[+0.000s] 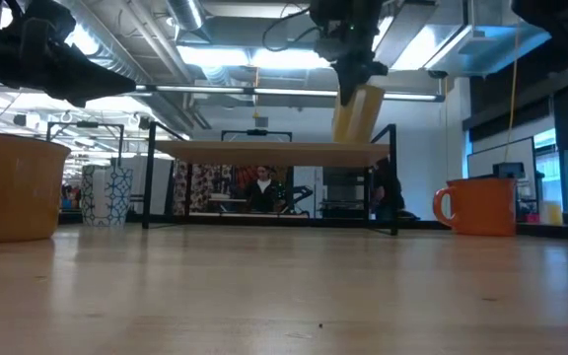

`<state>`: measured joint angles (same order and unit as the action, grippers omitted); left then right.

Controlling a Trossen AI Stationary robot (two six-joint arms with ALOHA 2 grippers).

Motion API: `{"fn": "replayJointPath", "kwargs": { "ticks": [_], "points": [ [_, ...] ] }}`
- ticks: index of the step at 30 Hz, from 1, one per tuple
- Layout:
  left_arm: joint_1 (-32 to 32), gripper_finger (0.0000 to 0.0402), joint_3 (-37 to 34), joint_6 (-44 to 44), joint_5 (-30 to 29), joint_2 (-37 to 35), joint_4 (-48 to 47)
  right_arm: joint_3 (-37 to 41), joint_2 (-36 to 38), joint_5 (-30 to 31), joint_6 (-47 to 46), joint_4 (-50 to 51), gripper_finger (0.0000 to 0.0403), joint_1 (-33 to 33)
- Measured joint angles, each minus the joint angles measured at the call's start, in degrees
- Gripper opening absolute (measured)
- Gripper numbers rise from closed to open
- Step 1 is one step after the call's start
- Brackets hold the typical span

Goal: Place coffee mugs
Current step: Put the light yellow mug on the shelf

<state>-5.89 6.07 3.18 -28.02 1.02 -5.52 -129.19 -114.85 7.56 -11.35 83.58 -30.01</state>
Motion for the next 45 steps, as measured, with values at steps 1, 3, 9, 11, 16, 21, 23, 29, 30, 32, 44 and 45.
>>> {"fn": "replayJointPath", "kwargs": {
  "ticks": [1,3,9,11,16,21,23,29,30,32,44,45],
  "points": [
    [0.0,0.0024,0.0,0.0,0.0,0.0,0.0,0.0,-0.2,-0.6,0.2,0.0,0.0008,-0.2],
    [0.0,0.0024,0.0,0.0,0.0,0.0,0.0,0.0,-0.7,-1.2,0.3,0.3,0.0009,-0.4],
    [0.0,0.0024,0.0,0.0,0.0,0.0,0.0,0.0,-2.0,-1.2,1.2,0.1,0.0010,-0.4],
    [0.0,0.0024,0.0,0.0,0.0,0.0,0.0,0.0,-2.0,-1.3,1.2,0.0,0.0011,-0.4],
    [0.0,0.0024,0.0,-0.1,0.0,0.0,0.0,0.0,-2.0,-1.2,1.2,0.0,0.0011,-0.4],
    [0.0,0.0024,0.0,0.0,0.0,0.0,0.0,0.0,-2.0,-0.5,0.9,-0.6,0.0014,-0.4],
    [0.0,0.0024,0.0,0.0,0.0,0.0,0.0,0.0,-2.0,-0.4,0.9,-1.3,0.0023,-0.4],
    [0.0,0.0024,0.0,0.0,0.0,0.0,0.0,0.0,-2.0,0.0,0.9,-1.8,0.0076,-0.4],
    [0.0,0.0024,0.0,0.0,0.0,0.0,0.0,0.0,-2.0,0.2,0.9,-1.9,0.0084,-0.4],
    [0.0,0.0024,0.0,0.0,0.0,0.0,0.0,0.0,-2.0,0.8,0.9,-1.9,0.0099,-0.4],
    [0.0,0.0024,0.0,0.0,0.0,0.0,0.0,0.0,-2.0,3.9,-0.6,-4.3,0.0128,-0.4],
    [0.0,0.0024,0.0,0.0,0.0,0.0,0.0,0.0,-2.0,3.9,-0.6,-4.5,0.0128,-0.4]
  ]
}}
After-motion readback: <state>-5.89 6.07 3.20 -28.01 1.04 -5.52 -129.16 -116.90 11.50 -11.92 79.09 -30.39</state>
